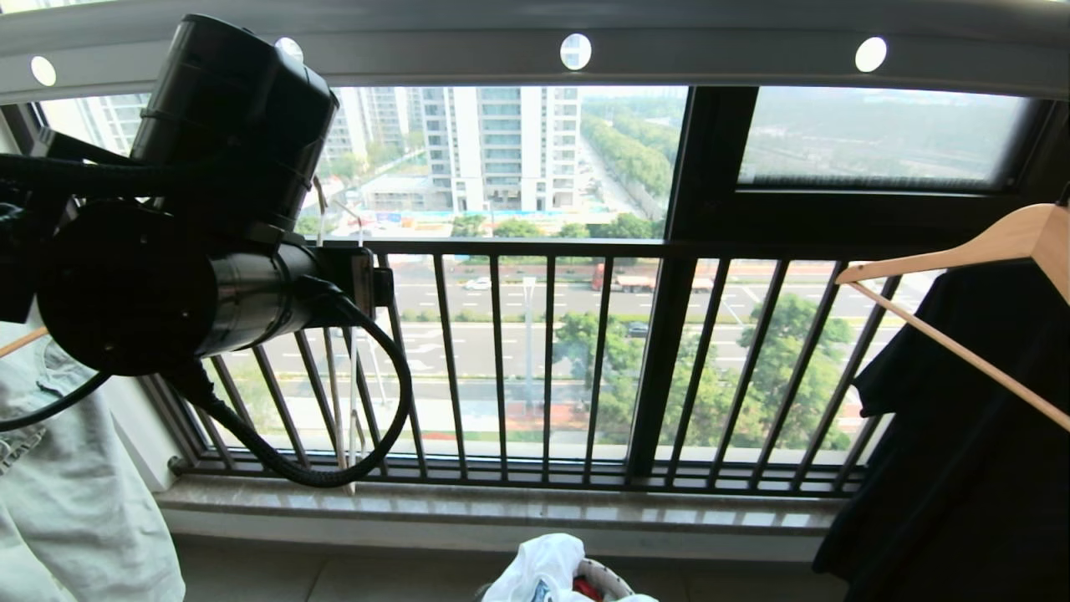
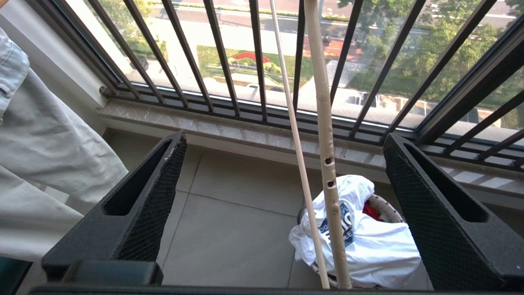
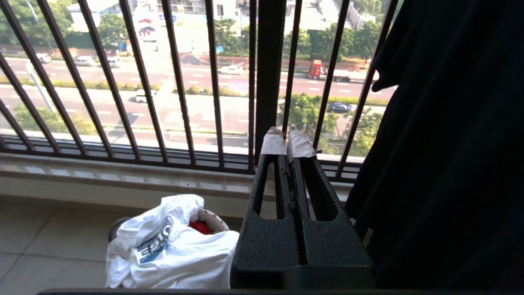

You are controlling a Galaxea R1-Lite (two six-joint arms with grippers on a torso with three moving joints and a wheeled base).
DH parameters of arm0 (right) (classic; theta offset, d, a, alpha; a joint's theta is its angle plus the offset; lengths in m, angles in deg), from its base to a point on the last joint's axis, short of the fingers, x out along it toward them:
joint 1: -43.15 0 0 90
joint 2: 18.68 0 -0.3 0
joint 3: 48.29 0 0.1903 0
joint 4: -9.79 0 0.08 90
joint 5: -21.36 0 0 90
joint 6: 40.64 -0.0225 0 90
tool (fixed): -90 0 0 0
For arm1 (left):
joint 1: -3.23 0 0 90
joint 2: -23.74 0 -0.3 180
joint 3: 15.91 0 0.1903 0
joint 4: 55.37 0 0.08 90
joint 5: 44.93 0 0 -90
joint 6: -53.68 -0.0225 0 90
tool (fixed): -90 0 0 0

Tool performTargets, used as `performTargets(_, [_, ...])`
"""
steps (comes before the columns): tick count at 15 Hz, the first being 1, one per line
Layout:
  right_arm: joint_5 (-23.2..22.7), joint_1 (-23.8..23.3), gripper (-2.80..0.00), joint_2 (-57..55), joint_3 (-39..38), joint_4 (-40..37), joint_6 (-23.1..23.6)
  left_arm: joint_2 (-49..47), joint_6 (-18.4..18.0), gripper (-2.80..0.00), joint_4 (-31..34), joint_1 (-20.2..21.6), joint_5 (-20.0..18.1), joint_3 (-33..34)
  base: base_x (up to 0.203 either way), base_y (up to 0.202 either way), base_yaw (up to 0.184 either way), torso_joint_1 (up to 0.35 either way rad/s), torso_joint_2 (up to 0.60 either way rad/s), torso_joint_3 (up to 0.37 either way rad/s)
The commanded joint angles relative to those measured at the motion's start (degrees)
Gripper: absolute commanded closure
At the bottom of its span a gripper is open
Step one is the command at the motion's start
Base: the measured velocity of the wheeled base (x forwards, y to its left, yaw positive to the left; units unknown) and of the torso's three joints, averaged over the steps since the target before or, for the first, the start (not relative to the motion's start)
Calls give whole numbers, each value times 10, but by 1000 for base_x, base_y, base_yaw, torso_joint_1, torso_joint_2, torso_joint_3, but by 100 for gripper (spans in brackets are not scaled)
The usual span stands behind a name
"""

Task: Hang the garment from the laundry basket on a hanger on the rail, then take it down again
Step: Pick up the clothes rack on the clothesline

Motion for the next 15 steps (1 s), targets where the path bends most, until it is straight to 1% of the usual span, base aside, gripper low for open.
performTargets(1, [0,0,0,-1,0,0,0,1,2,-280,2,0,2,-1,0,0,0,0,0,0])
performTargets(2, [0,0,0,-1,0,0,0,1,2,-16,2,1,2,0,0,0,0,0,0,0])
performTargets(3, [0,0,0,-1,0,0,0,1,2,0,2,1,2,0,0,0,0,0,0,0])
performTargets(15, [0,0,0,-1,0,0,0,3,2,0,3,1,8,0,0,0,0,0,0,0])
